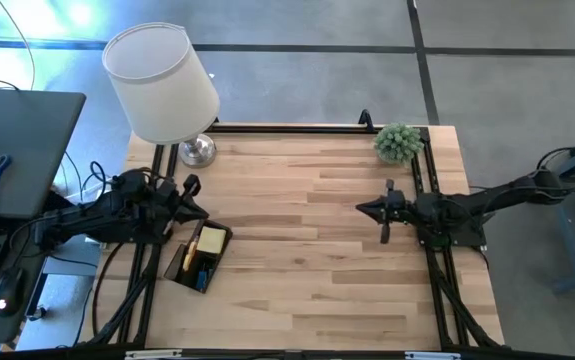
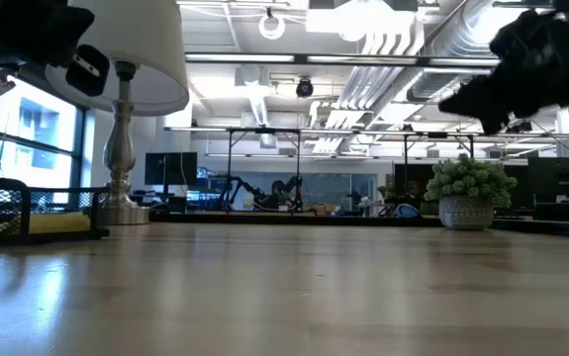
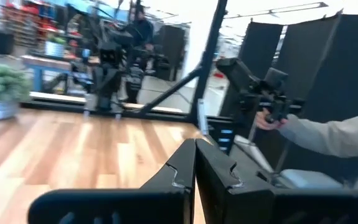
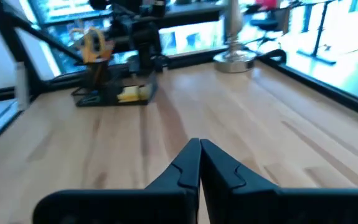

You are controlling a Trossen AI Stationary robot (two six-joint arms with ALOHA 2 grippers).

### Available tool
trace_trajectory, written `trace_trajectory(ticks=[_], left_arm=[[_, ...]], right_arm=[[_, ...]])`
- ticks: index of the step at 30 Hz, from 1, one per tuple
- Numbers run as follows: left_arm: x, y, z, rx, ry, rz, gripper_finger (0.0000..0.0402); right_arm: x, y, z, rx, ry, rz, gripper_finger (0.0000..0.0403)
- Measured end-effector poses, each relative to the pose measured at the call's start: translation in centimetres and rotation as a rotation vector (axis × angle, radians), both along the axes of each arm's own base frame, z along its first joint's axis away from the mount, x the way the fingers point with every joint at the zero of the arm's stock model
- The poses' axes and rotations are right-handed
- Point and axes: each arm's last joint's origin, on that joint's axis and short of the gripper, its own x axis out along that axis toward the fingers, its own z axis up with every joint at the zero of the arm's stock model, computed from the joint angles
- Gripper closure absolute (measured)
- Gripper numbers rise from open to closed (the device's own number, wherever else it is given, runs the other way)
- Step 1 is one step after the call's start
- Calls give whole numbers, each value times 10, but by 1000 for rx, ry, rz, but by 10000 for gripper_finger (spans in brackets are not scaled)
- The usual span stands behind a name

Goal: Pick and place office supplies into organizer
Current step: Return to Home Position

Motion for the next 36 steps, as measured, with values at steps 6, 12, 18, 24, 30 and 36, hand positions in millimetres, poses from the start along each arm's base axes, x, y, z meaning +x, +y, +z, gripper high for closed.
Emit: trace_trajectory(ticks=[6,12,18,24,30,36], left_arm=[[0,2,-2,57,4,57,401],[0,2,-6,71,43,57,401],[-4,1,-7,34,51,110,401],[-3,0,-13,23,102,173,401],[4,-9,-22,18,57,128,401],[5,-14,-23,27,50,135,401]], right_arm=[[-12,-3,-18,-51,-3,-17,403],[-17,-4,-17,-128,4,-16,403],[-21,-4,-22,-95,47,-7,403],[-22,-6,-25,-87,71,-76,403],[-22,-7,-24,-82,59,-103,403],[-23,-7,-22,-76,45,-99,403]])
